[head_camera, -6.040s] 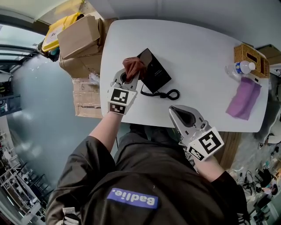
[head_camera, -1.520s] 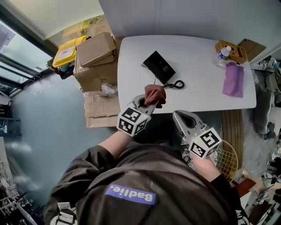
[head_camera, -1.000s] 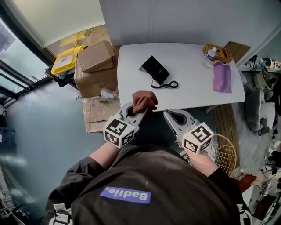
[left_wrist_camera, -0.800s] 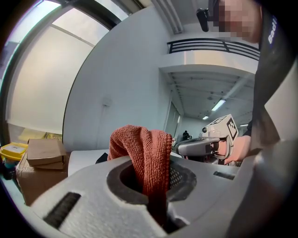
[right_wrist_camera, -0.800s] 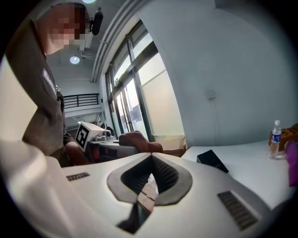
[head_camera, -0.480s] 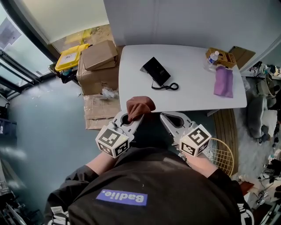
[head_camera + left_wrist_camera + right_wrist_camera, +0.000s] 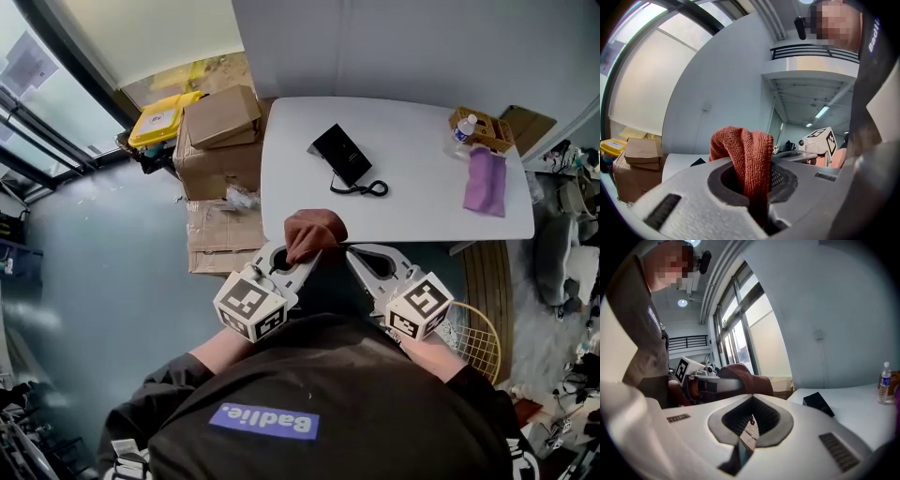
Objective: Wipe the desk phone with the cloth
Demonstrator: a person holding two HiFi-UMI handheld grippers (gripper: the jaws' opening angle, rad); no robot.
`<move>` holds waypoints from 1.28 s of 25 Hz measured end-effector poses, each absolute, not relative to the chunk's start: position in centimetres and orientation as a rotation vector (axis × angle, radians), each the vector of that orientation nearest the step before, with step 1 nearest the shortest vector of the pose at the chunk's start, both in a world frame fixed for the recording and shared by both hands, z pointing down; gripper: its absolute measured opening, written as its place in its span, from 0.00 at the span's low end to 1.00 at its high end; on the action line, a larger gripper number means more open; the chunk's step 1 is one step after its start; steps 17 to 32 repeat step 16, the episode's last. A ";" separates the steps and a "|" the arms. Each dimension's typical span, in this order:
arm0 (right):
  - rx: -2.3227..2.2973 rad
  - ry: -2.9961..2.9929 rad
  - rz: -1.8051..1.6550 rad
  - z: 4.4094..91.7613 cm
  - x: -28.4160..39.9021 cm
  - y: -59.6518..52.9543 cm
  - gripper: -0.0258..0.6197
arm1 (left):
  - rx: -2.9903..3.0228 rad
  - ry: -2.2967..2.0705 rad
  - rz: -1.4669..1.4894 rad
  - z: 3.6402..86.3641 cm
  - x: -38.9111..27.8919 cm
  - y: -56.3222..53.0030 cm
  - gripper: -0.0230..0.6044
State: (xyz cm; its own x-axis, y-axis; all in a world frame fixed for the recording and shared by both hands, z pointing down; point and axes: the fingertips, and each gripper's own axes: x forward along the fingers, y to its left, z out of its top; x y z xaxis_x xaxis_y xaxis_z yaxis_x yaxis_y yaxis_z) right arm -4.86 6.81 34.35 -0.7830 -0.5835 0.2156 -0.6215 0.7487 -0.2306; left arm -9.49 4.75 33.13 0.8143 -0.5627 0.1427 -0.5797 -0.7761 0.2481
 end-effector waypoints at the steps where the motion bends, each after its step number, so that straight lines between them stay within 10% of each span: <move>1: 0.974 -2.819 0.442 34.4 -4.8 6.8 0.08 | 2.717 -0.875 0.087 33.1 -9.4 4.7 0.10; 32: 0.975 -2.816 0.457 34.7 -3.9 7.4 0.08 | 2.715 -0.886 0.100 33.6 -8.9 5.2 0.10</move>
